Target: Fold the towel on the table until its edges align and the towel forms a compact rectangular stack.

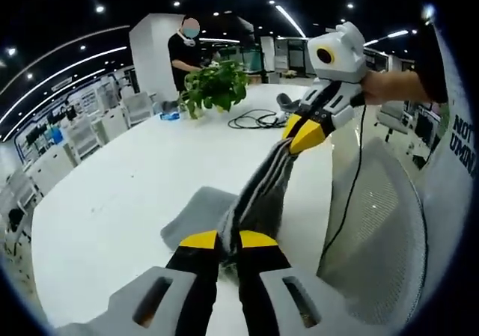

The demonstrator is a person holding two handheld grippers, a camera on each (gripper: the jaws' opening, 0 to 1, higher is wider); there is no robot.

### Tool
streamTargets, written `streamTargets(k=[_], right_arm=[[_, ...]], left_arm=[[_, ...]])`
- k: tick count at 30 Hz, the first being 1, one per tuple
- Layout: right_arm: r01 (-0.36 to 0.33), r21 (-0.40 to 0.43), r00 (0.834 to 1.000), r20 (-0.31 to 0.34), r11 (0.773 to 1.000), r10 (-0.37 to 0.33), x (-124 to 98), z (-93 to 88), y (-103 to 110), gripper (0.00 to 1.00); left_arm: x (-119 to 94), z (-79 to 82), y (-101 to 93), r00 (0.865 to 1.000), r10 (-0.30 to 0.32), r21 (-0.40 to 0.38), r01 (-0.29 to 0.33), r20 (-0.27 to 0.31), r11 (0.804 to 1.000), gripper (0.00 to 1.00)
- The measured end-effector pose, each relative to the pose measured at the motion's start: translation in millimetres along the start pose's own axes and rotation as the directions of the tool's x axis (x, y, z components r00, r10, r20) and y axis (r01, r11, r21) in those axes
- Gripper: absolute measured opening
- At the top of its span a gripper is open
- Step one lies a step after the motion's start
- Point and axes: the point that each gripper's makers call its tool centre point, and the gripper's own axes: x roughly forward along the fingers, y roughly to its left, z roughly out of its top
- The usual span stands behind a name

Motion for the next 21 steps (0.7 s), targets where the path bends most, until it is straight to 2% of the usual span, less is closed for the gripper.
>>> streamTargets(k=[4, 11, 14, 18, 21], right_arm=[[0.008, 0.020, 1.000, 0.022, 1.000, -0.009, 7, 8.1, -12, 0.02], [-0.015, 0.126, 0.998, 0.054, 0.992, 0.008, 23, 16.0, -34, 0.02], [-0.015, 0.140, 0.999, 0.050, 0.990, 0.008, 31, 14.7, -43, 0.02], [-0.016, 0.213, 0.999, 0.048, 0.977, 0.006, 45, 13.4, -57, 0.03], [-0.013, 0.245, 0.999, 0.045, 0.969, 0.002, 56, 10.0, -68, 0.03]], left_arm=[[7, 1.7, 15.0, 1.000, 0.008, -0.002, -0.008, 0.006, 1.000, 0.08], [24, 2.5, 39.8, 1.000, -0.014, -0.007, 0.014, 0.025, 1.000, 0.08], [35, 1.0, 48.5, 1.000, -0.014, -0.005, 0.014, 0.020, 1.000, 0.08], [50, -4.7, 60.5, 1.000, -0.003, 0.019, 0.003, -0.011, 1.000, 0.08], [61, -11.0, 68.7, 1.000, 0.001, 0.005, -0.001, -0.021, 1.000, 0.08]])
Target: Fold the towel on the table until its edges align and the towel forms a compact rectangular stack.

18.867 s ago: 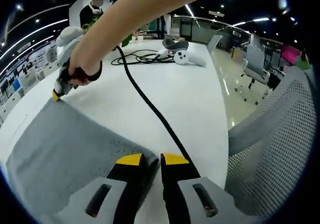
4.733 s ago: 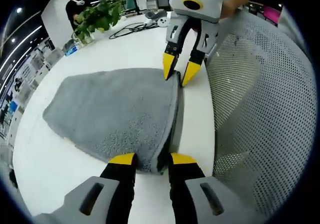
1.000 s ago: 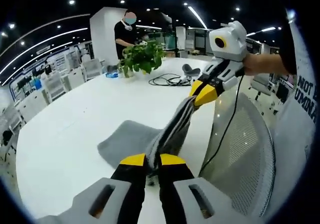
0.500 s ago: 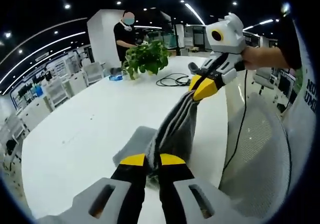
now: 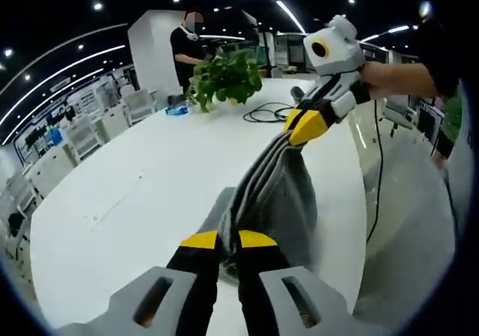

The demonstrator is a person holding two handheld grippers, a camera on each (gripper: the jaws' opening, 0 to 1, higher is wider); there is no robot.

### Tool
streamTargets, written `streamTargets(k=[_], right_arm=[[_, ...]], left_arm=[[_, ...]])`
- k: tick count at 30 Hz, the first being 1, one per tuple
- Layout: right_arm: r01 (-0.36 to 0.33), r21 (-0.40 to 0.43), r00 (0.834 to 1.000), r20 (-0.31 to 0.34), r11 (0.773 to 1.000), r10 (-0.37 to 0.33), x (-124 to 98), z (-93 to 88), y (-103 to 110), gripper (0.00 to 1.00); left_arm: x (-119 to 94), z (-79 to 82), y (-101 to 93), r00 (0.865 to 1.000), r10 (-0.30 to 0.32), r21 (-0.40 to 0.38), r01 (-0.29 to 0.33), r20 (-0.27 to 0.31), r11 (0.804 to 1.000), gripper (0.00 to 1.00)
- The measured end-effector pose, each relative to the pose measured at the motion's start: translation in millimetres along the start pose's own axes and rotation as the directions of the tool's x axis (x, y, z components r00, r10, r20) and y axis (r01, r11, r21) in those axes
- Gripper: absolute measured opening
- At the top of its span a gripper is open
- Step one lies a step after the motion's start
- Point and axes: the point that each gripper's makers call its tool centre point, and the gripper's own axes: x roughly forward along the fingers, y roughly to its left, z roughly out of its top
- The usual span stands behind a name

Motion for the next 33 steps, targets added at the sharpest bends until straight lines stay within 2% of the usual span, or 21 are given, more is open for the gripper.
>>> streamTargets(k=[9, 17, 23, 30, 32, 33], right_arm=[[0.044, 0.053, 0.999, -0.022, 0.998, -0.043, 38, -12.6, -34, 0.03], [0.065, 0.065, 0.997, -0.049, 0.996, -0.062, 58, -28.0, -59, 0.04], [0.073, 0.065, 0.994, -0.081, 0.995, -0.068, 69, -38.0, -71, 0.04], [0.045, 0.069, 0.996, -0.073, 0.997, -0.040, 79, -42.8, -78, 0.06], [0.033, 0.066, 0.997, -0.075, 0.997, -0.028, 79, -42.5, -77, 0.06], [0.032, 0.058, 0.997, -0.069, 0.998, -0.028, 79, -40.8, -76, 0.07]], left_arm=[[31, -24.3, 18.3, 0.998, 0.048, -0.038, -0.050, -0.043, 0.998, 0.08], [63, -45.6, 28.2, 0.994, 0.061, -0.042, -0.065, -0.085, 0.997, 0.07], [76, -54.4, 29.9, 0.991, 0.060, -0.020, -0.063, -0.119, 0.998, 0.07], [88, -69.6, 33.4, 0.985, 0.084, -0.012, -0.087, -0.153, 0.996, 0.07], [89, -72.1, 34.0, 0.984, 0.099, -0.017, -0.103, -0.150, 0.995, 0.08], [88, -66.3, 37.6, 0.985, 0.127, -0.012, -0.129, -0.114, 0.992, 0.09]])
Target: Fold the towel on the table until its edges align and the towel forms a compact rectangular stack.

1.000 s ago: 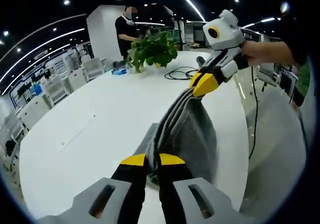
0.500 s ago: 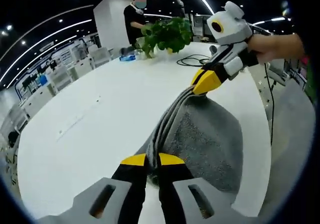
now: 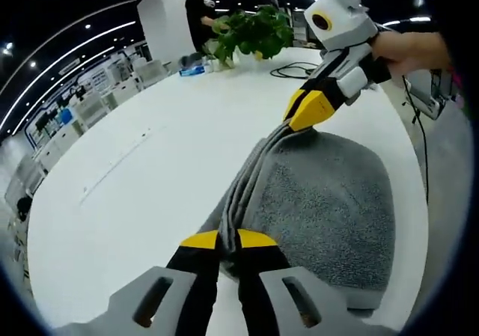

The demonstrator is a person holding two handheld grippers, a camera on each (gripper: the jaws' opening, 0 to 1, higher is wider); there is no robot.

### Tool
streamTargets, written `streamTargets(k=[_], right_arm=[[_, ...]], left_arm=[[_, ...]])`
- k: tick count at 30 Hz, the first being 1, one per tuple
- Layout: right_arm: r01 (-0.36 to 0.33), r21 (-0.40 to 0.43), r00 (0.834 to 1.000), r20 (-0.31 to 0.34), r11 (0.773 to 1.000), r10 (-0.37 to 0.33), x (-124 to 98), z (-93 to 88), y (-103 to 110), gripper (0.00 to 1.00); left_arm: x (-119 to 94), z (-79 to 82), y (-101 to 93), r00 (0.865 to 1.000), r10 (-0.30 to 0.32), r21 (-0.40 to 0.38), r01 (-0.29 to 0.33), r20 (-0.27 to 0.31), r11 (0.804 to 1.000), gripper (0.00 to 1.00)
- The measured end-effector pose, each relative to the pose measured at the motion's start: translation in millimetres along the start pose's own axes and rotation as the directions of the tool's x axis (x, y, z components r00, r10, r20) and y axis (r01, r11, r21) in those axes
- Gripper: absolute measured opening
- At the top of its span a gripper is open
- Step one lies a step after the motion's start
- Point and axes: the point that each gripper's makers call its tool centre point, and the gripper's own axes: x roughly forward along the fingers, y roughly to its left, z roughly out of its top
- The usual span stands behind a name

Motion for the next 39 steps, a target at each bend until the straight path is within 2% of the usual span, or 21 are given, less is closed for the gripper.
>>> streamTargets(k=[3, 5, 8, 9, 13, 16, 19, 23, 29, 31, 33, 34, 35, 39], right_arm=[[0.007, -0.024, 1.000, 0.025, 1.000, -0.006, -5, 6.2, 0, 0.10], [0.007, -0.011, 0.997, 0.074, 1.000, -0.006, -8, 13.5, 0, 0.17], [0.014, 0.029, 0.996, 0.093, 0.999, -0.016, -12, 12.3, -4, 0.19], [0.018, 0.038, 0.996, 0.089, 0.999, -0.021, -13, 10.4, -5, 0.19], [0.046, 0.057, 0.996, 0.078, 0.997, -0.050, -13, 2.1, -12, 0.19], [0.082, 0.118, 0.991, 0.092, 0.990, -0.093, -13, 0.9, -22, 0.18], [0.067, 0.132, 0.992, 0.098, 0.989, -0.080, -12, 0.7, -22, 0.15], [0.042, 0.110, 0.995, 0.087, 0.993, -0.052, -7, -1.3, -17, 0.11], [0.050, 0.142, 0.996, 0.068, 0.989, -0.060, 2, -8.2, -24, 0.07], [0.084, 0.160, 0.995, 0.039, 0.983, -0.091, 4, -15.2, -32, 0.06], [0.148, 0.117, 0.989, -0.023, 0.982, -0.146, 5, -25.8, -42, 0.05], [0.134, 0.065, 0.991, -0.031, 0.989, -0.132, 9, -27.7, -40, 0.05], [0.134, 0.056, 0.991, -0.019, 0.989, -0.133, 12, -26.6, -39, 0.04], [0.151, 0.078, 0.988, -0.021, 0.985, -0.150, 16, -30.5, -45, 0.04]], left_arm=[[-6, 5.9, 6.5, 0.999, 0.027, -0.026, -0.026, 0.030, 0.999, 0.15], [-10, 10.6, 11.8, 0.997, 0.042, -0.107, -0.034, 0.071, 0.994, 0.15], [-16, 15.6, 17.0, 0.990, 0.046, -0.229, -0.015, 0.131, 0.973, 0.18], [-18, 15.2, 19.0, 0.990, 0.051, -0.239, -0.018, 0.135, 0.971, 0.19], [-21, 6.3, 18.7, 0.992, 0.032, -0.285, 0.004, 0.121, 0.958, 0.24], [-17, -2.7, 13.0, 0.996, 0.006, -0.306, 0.023, 0.094, 0.952, 0.25], [-15, -9.0, 9.7, 0.997, -0.003, -0.342, 0.029, 0.076, 0.939, 0.25], [-11, -12.5, 8.8, 0.998, 0.009, -0.371, 0.015, 0.064, 0.929, 0.23], [1, -21.5, 7.9, 1.000, 0.010, -0.418, -0.003, 0.014, 0.909, 0.17], [5, -22.3, 7.7, 1.000, 0.016, -0.418, -0.011, 0.008, 0.909, 0.15], [9, -21.2, 8.4, 1.000, 0.018, -0.423, -0.011, 0.011, 0.906, 0.14], [10, -21.6, 8.4, 1.000, 0.015, -0.429, -0.013, 0.000, 0.903, 0.12], [11, -23.0, 8.5, 1.000, 0.011, -0.433, -0.018, -0.019, 0.901, 0.12], [19, -18.6, 15.1, 0.999, 0.016, -0.391, -0.026, -0.029, 0.920, 0.11]])
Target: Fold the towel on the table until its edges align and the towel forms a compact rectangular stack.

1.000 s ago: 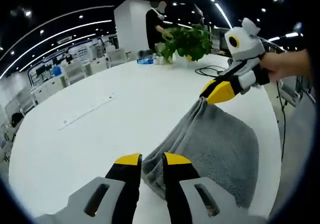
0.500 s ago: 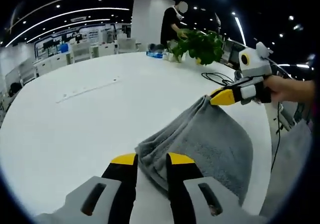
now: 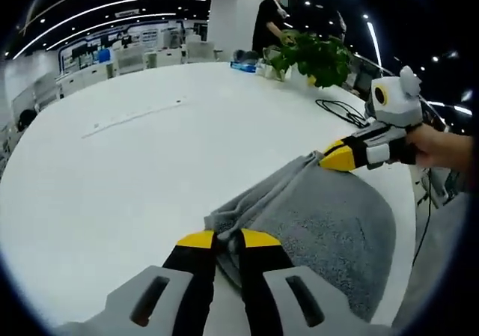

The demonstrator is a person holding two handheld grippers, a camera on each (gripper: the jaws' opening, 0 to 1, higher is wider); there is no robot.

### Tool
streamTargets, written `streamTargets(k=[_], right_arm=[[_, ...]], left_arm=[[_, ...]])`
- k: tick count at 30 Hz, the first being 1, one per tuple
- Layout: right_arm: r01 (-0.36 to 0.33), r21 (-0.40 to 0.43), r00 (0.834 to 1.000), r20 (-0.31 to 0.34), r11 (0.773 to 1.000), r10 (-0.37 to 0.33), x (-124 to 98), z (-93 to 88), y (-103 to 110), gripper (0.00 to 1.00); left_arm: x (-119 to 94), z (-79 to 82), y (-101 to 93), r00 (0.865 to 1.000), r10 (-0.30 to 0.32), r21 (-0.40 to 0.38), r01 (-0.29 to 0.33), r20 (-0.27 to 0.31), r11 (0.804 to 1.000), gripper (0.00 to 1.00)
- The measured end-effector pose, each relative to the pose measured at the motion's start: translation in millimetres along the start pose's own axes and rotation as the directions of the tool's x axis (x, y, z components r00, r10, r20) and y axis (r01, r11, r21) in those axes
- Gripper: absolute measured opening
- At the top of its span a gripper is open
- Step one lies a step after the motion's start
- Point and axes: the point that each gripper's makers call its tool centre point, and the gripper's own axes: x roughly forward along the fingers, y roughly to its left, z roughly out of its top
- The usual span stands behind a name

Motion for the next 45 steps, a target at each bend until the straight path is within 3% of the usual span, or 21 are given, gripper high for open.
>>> streamTargets(k=[2, 4, 5, 7, 14, 17, 23, 29, 32, 33, 36, 38, 41, 42, 43, 45], right_arm=[[0.003, 0.018, 1.000, 0.018, 1.000, -0.003, 3, -2.1, -5, 0.04], [0.006, -0.091, 0.998, 0.061, 0.996, 0.000, 6, 0.1, -8, 0.04], [0.021, -0.102, 0.997, 0.075, 0.995, -0.013, 7, 1.4, -9, 0.04], [0.040, -0.053, 0.997, 0.074, 0.998, -0.036, 8, 2.3, -9, 0.03], [0.071, -0.050, 0.994, 0.083, 0.996, -0.067, 17, 12.7, -19, 0.03], [0.085, -0.148, 0.992, 0.109, 0.985, -0.069, 19, 16.9, -20, 0.03], [0.090, -0.110, 0.990, 0.121, 0.990, -0.076, 19, 15.5, -20, 0.03], [0.112, -0.186, 0.992, 0.079, 0.976, -0.098, 20, 16.4, -18, 0.03], [0.114, -0.144, 0.993, 0.054, 0.983, -0.107, 19, 16.6, -21, 0.04], [0.161, -0.118, 0.987, 0.042, 0.980, -0.157, 16, 16.8, -23, 0.05], [0.216, -0.094, 0.976, 0.026, 0.972, -0.214, 17, 20.1, -19, 0.06], [0.220, -0.094, 0.975, 0.031, 0.971, -0.218, 16, 20.7, -17, 0.06], [0.223, -0.083, 0.974, 0.069, 0.971, -0.217, 6, 26.9, -17, 0.10], [0.227, -0.064, 0.966, 0.144, 0.972, -0.216, 0, 38.7, -18, 0.13], [0.228, -0.070, 0.963, 0.163, 0.971, -0.214, -7, 42.5, -19, 0.20], [0.238, -0.067, 0.960, 0.169, 0.969, -0.224, -21, 44.0, -22, 0.30]], left_arm=[[5, 3.6, 2.8, 1.000, 0.000, 0.008, 0.000, 0.006, 1.000, 0.11], [8, 6.7, 4.5, 1.000, 0.002, 0.018, -0.002, -0.002, 1.000, 0.10], [10, 8.1, 4.4, 1.000, 0.006, 0.030, -0.005, -0.019, 1.000, 0.10], [13, 10.1, 5.8, 0.999, 0.015, 0.063, -0.013, -0.036, 0.998, 0.10], [20, 16.7, 13.8, 0.999, 0.025, 0.078, -0.023, -0.022, 0.997, 0.10], [21, 17.9, 13.5, 0.999, 0.034, 0.088, -0.031, -0.024, 0.996, 0.10], [21, 17.9, 14.2, 0.999, 0.035, 0.099, -0.033, -0.019, 0.995, 0.09], [22, 17.6, 12.5, 0.999, -0.008, 0.133, 0.013, -0.036, 0.991, 0.09], [23, 18.2, 12.8, 0.999, -0.011, 0.144, 0.018, -0.051, 0.989, 0.09], [22, 18.2, 12.3, 0.999, -0.006, 0.134, 0.013, -0.054, 0.991, 0.10], [20, 19.4, 11.4, 0.997, 0.033, 0.147, -0.022, -0.068, 0.989, 0.10], [17, 20.3, 11.6, 0.997, 0.043, 0.147, -0.033, -0.063, 0.989, 0.11], [5, 27.2, 13.8, 1.000, 0.027, 0.080, -0.026, -0.015, 0.996, 0.18], [1, 30.7, 8.0, 0.999, -0.031, 0.057, 0.030, 0.010, 0.998, 0.22], [-3, 32.9, 5.9, 0.998, -0.055, 0.039, 0.054, 0.025, 0.998, 0.25], [-17, 40.4, 11.5, 0.996, -0.041, 0.044, 0.037, 0.074, 0.998, 0.26]])
